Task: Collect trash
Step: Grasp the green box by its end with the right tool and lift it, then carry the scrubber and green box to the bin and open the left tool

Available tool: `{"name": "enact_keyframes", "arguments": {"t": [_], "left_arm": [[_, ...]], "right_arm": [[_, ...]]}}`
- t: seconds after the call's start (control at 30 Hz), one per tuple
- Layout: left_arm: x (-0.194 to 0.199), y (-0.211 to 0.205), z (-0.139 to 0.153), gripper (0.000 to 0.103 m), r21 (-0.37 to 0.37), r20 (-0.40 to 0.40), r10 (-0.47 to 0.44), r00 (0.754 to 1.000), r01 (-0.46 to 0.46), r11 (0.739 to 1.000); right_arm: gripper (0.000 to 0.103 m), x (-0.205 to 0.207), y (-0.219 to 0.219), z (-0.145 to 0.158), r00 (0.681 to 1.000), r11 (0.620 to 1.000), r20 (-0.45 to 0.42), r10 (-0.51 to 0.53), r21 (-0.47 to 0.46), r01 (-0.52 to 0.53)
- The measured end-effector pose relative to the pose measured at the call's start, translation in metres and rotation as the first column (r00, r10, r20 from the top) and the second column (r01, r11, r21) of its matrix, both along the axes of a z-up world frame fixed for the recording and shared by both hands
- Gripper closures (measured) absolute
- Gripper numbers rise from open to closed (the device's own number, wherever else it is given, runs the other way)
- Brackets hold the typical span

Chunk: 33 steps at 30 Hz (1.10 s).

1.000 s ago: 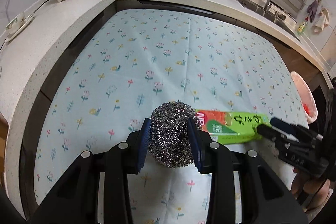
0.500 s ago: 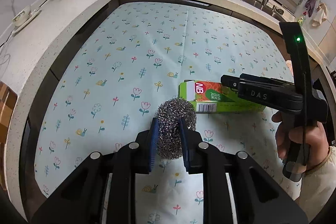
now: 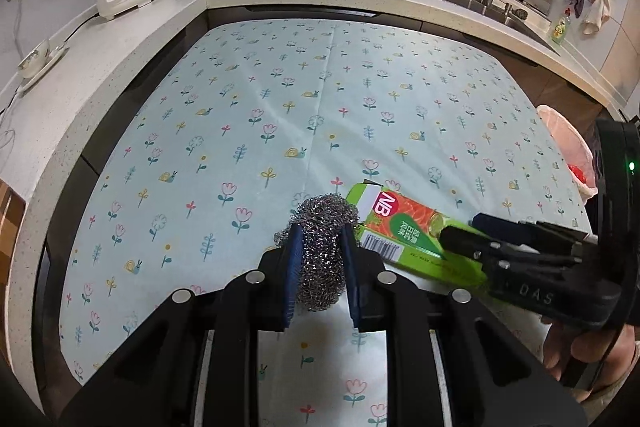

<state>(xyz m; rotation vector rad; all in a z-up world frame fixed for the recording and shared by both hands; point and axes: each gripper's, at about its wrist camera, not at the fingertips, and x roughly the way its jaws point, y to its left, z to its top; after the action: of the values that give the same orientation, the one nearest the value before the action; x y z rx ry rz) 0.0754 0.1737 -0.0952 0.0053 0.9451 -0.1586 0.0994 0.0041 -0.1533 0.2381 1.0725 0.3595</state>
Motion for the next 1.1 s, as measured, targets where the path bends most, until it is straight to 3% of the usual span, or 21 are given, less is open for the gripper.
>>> {"name": "enact_keyframes", "arguments": {"t": [0.23,0.37,0.5,0.57,0.6,0.67,0.73,0.77,0.87,1.0,1.1], "left_arm": [[-0.003,-0.030,-0.002,0.094,-0.033,-0.005,-0.097,0.995,0.097,0.995],[-0.002,-0.027,-0.002,0.094,-0.061,-0.011,-0.097,0.995,0.096,0.994],[-0.001,-0.007,0.000,0.093,-0.157,-0.036,-0.114,0.993,0.107,0.982],[-0.003,0.003,0.001,0.081,-0.165,-0.020,-0.094,0.995,0.089,0.982],[-0.004,0.007,0.002,0.076,-0.153,-0.009,-0.087,0.996,0.085,0.985],[-0.006,0.010,0.001,0.043,-0.111,0.006,-0.081,0.997,0.081,0.991],[-0.007,0.011,-0.004,0.036,-0.078,0.007,-0.074,0.997,0.075,0.994],[-0.006,0.011,-0.008,0.031,-0.060,0.001,-0.074,0.997,0.074,0.995],[0.001,0.014,-0.020,0.029,-0.010,-0.005,-0.037,0.999,0.037,0.999],[0.017,0.027,-0.040,0.029,-0.024,-0.066,0.008,0.998,-0.010,1.000],[0.024,0.032,-0.050,0.038,-0.041,-0.095,0.017,0.995,-0.021,0.999]], "right_arm": [[0.050,-0.037,0.009,0.007,0.998,0.998,0.021,0.054,-0.040,-0.053],[0.048,-0.047,0.023,0.000,0.995,0.988,0.021,0.098,-0.125,-0.094],[0.048,-0.050,0.034,-0.003,0.993,0.977,0.046,0.106,-0.191,-0.095],[0.059,-0.049,0.036,-0.003,0.994,0.971,0.058,0.096,-0.225,-0.081],[0.060,-0.048,0.036,-0.002,0.995,0.971,0.059,0.087,-0.227,-0.071],[0.060,-0.047,0.031,0.000,0.996,0.975,0.067,0.060,-0.218,-0.045],[0.061,-0.046,0.025,0.004,0.996,0.979,0.084,0.029,-0.206,-0.011],[0.078,-0.046,0.021,0.007,0.996,0.981,0.093,0.011,-0.194,0.007],[0.084,-0.041,0.009,0.012,0.995,0.984,0.093,-0.038,-0.169,0.054],[0.084,-0.034,0.001,0.013,0.995,0.984,0.083,-0.060,-0.165,0.073],[0.084,-0.033,-0.001,0.011,0.995,0.985,0.080,-0.067,-0.153,0.078]]}}
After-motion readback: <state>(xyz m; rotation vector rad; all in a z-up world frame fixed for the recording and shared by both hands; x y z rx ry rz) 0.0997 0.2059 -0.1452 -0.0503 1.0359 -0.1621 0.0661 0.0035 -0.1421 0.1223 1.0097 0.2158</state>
